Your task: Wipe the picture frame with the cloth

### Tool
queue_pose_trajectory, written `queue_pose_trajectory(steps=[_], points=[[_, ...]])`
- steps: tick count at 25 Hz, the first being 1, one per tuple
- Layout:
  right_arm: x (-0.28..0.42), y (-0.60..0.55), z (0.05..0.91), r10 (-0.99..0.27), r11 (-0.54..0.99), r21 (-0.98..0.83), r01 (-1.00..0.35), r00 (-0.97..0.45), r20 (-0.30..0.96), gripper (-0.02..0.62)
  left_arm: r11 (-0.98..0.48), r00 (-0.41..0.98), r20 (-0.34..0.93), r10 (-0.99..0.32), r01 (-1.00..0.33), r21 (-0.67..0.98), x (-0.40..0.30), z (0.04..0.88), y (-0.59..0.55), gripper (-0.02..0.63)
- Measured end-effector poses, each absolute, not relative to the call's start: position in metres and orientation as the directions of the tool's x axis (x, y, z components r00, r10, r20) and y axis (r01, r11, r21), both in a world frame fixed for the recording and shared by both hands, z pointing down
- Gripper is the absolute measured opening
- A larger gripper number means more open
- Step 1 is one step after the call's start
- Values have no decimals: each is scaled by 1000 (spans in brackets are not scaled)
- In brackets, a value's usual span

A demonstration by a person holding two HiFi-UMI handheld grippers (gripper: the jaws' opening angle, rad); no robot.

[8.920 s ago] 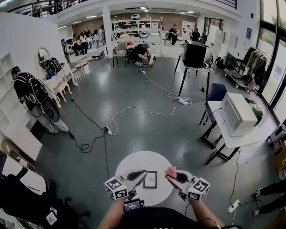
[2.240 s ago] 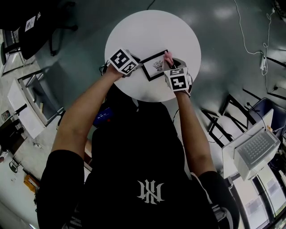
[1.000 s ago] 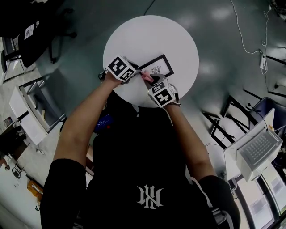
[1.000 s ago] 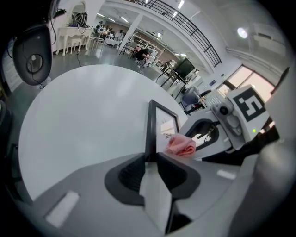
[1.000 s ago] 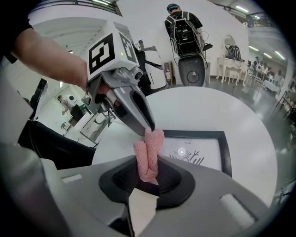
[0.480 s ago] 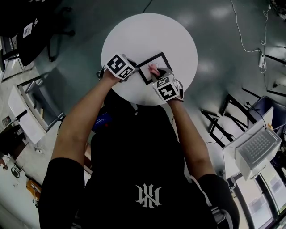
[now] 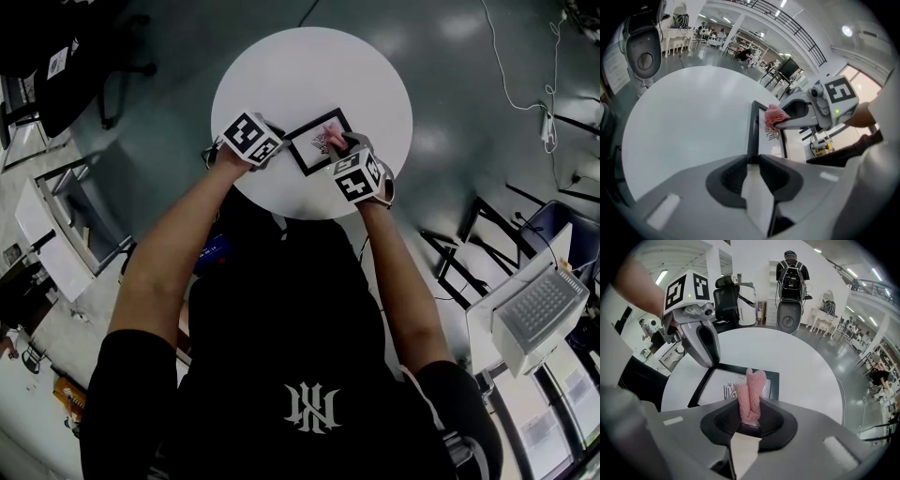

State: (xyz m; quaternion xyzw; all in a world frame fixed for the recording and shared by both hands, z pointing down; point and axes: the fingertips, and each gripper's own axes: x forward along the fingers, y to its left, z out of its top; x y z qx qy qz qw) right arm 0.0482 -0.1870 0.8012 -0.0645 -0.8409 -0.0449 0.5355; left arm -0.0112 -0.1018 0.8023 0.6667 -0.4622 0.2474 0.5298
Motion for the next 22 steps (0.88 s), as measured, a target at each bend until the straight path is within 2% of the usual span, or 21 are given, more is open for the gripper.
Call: queue_pose_trajectory(steps=[11,18,22], points=[[48,-207,794,-70,989,120,89,-438,896,80,1,446,819,-361,-878,479,-12,803,-102,81],[55,-222,791,-18,972,-102,-212,-502,865,81,-2,446,819,-360,-879,477,-12,802,-101,82],[57,-225,786,-57,941,-131,-311,-528,847,84,-4,446,818,-362,-879,478,-12,802,-101,81]])
